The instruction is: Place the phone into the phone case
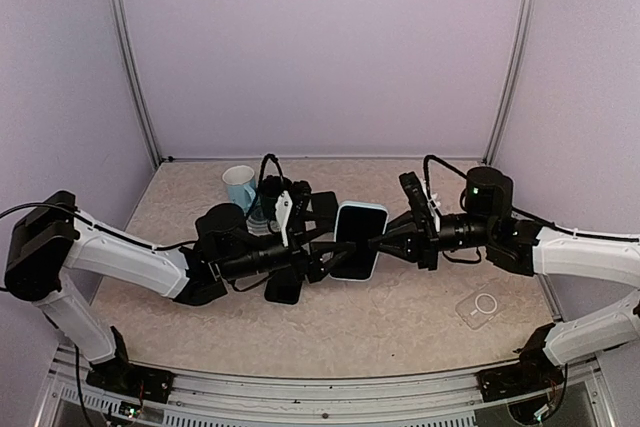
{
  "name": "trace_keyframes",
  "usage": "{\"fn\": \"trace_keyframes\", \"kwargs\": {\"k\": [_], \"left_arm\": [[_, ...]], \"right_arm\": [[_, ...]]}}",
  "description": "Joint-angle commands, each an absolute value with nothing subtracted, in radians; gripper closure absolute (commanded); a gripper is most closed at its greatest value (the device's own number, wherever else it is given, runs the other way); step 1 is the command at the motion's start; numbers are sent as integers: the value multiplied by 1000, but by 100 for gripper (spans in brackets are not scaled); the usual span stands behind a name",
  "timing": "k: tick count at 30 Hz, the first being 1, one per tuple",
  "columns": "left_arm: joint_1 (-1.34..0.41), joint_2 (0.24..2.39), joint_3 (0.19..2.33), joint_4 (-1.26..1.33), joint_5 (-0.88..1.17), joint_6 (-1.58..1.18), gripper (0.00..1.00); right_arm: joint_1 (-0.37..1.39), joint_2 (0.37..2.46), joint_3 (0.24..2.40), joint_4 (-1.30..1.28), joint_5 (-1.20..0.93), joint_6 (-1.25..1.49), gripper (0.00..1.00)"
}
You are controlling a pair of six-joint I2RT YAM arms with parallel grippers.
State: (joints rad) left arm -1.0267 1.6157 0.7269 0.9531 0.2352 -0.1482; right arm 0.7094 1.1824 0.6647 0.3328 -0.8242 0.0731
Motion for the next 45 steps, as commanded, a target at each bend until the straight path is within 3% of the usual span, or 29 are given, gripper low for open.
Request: {"fn": "trace_keyframes", "kwargs": {"k": [1,5,8,17,24,27,34,40,45], "left_arm": [[-1011,1512,711,673,-230,-103,22],[-1005,1411,674,508,-438,-172,21],[-1002,1351,651,407,-522,-222,21],[-993,1197,569,359,-521,-268,21],[-990,1148,552,309,-489,-276,20],[-983,1141,547,298,-487,-279,20],[-973,1144,555,293,-494,-268,20],[-959,1159,569,287,-486,-254,19],[-956,1157,564,294,-475,-248,19]], "right_arm": [[677,1248,760,202,-701,204,100],[678,1401,906,32,-635,355,100],[683,1480,922,60,-627,509,100],[722,1765,961,199,-728,726,100],[717,1887,1030,85,-696,706,100],[701,1913,1009,79,-674,715,87],[678,1859,1060,-157,-501,603,68],[666,1724,1202,-532,-160,485,60],[544,1513,1060,-643,78,561,54]]}}
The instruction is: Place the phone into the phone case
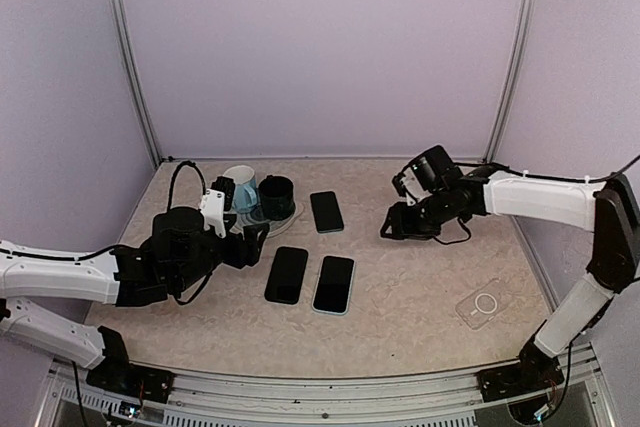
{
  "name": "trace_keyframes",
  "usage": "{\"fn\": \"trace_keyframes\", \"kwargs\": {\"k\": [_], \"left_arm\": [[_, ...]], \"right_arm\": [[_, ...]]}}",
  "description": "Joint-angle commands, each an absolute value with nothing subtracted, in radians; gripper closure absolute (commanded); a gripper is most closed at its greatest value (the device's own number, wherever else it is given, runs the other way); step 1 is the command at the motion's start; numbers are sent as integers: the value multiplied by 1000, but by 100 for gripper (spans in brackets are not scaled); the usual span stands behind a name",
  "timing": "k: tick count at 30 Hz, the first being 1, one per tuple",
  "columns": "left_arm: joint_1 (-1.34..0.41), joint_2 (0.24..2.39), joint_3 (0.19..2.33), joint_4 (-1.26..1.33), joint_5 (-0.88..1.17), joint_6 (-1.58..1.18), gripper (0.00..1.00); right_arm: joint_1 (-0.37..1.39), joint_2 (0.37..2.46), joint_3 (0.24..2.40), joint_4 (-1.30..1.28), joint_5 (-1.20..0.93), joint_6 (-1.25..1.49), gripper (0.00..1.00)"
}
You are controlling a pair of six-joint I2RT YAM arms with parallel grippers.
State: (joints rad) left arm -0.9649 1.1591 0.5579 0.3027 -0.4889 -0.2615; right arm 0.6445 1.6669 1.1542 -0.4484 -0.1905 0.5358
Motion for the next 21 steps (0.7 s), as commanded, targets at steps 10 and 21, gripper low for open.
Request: {"fn": "trace_keyframes", "kwargs": {"k": [10,21], "left_arm": [[-942,1140,517,351,-425,-235,19],[-905,1052,440,387,-396,-216,17]], "right_arm": [[303,1174,684,-624,103,952,46],[266,1267,604,-567,202,1070,48]]}}
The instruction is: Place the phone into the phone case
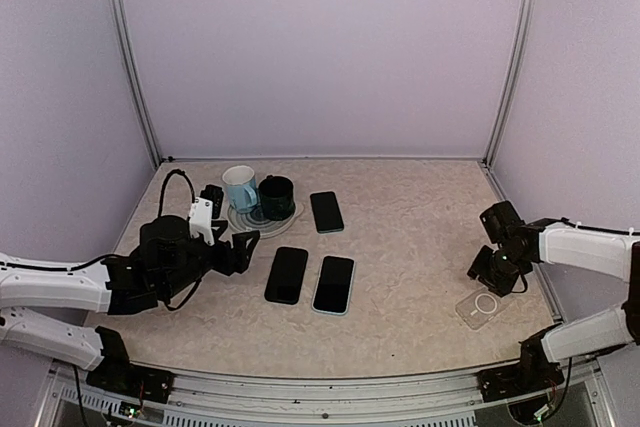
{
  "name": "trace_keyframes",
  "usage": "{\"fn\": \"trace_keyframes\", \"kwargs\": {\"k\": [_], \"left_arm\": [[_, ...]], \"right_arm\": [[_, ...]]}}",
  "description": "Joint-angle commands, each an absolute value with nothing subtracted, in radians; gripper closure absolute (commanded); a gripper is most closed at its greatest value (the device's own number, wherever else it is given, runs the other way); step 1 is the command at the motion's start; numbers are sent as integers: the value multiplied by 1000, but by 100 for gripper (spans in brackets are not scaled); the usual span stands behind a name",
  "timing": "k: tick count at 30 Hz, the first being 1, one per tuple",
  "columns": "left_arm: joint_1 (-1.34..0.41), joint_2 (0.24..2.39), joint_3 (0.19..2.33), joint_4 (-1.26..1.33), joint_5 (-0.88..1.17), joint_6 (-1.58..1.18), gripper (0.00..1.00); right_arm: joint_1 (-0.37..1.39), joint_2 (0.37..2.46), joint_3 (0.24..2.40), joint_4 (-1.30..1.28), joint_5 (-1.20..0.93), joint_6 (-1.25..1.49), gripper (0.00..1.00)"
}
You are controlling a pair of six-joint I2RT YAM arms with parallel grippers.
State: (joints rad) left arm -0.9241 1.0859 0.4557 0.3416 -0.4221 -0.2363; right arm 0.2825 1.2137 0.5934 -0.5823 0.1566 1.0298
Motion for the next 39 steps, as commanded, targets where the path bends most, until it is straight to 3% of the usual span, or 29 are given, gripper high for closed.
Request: {"fn": "trace_keyframes", "kwargs": {"k": [1,4,7,10,11,17,23,29,33,39], "left_arm": [[-900,1051,437,395,-391,-218,17],[-891,1068,444,405,-377,-219,17],[-887,1092,462,387,-370,-218,17],[-885,1095,462,382,-373,-219,17],[-885,1093,461,382,-374,-220,17],[-875,1073,456,372,-374,-215,16],[-868,1057,465,351,-398,-222,16],[-860,1002,456,347,-424,-252,17],[-858,978,447,343,-428,-269,16],[-857,991,452,336,-410,-286,16]], "right_arm": [[267,1281,599,-550,181,1060,48],[258,1315,567,-501,151,1050,49],[237,1349,563,-451,112,986,56],[236,1385,597,-423,63,880,94],[236,1396,614,-408,30,829,100],[299,1470,791,-415,-138,578,100],[581,1590,1112,-597,-232,161,100],[860,1692,1244,-801,-107,-299,100],[839,1792,1360,-864,65,-29,100],[775,1876,1356,-761,-79,460,100]]}}
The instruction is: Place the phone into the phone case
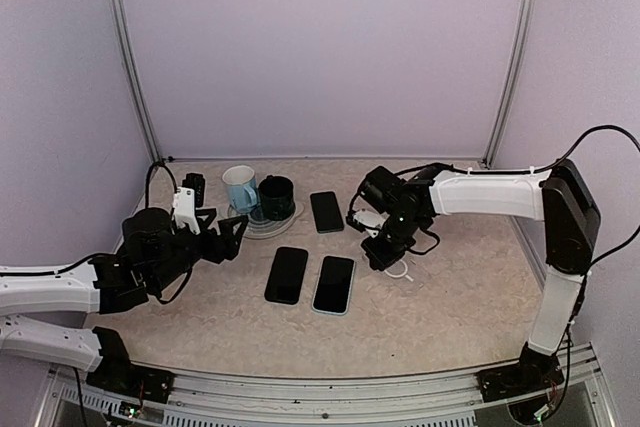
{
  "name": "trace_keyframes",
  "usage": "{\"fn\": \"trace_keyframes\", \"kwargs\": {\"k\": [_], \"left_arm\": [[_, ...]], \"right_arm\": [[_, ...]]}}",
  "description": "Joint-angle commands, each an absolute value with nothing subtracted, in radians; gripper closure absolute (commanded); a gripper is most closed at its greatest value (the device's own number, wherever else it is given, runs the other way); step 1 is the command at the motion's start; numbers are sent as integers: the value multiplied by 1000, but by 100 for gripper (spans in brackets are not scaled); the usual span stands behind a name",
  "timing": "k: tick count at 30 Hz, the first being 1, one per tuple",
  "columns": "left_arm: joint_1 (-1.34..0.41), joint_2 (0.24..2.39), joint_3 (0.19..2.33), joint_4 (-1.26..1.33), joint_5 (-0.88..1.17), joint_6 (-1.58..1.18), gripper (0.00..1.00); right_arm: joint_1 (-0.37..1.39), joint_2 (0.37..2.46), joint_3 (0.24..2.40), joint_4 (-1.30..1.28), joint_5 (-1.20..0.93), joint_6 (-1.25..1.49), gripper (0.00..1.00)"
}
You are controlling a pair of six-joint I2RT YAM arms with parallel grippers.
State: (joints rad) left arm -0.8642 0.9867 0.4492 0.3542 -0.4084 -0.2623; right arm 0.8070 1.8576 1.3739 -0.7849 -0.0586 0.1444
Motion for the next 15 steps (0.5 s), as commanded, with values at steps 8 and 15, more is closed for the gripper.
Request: {"fn": "trace_keyframes", "kwargs": {"k": [8,15], "left_arm": [[-856,992,446,330,-400,-287,16],[-855,978,448,322,-404,-267,16]], "right_arm": [[731,1925,1349,-689,-70,564,100],[710,1968,1505,-767,-23,537,32]]}}
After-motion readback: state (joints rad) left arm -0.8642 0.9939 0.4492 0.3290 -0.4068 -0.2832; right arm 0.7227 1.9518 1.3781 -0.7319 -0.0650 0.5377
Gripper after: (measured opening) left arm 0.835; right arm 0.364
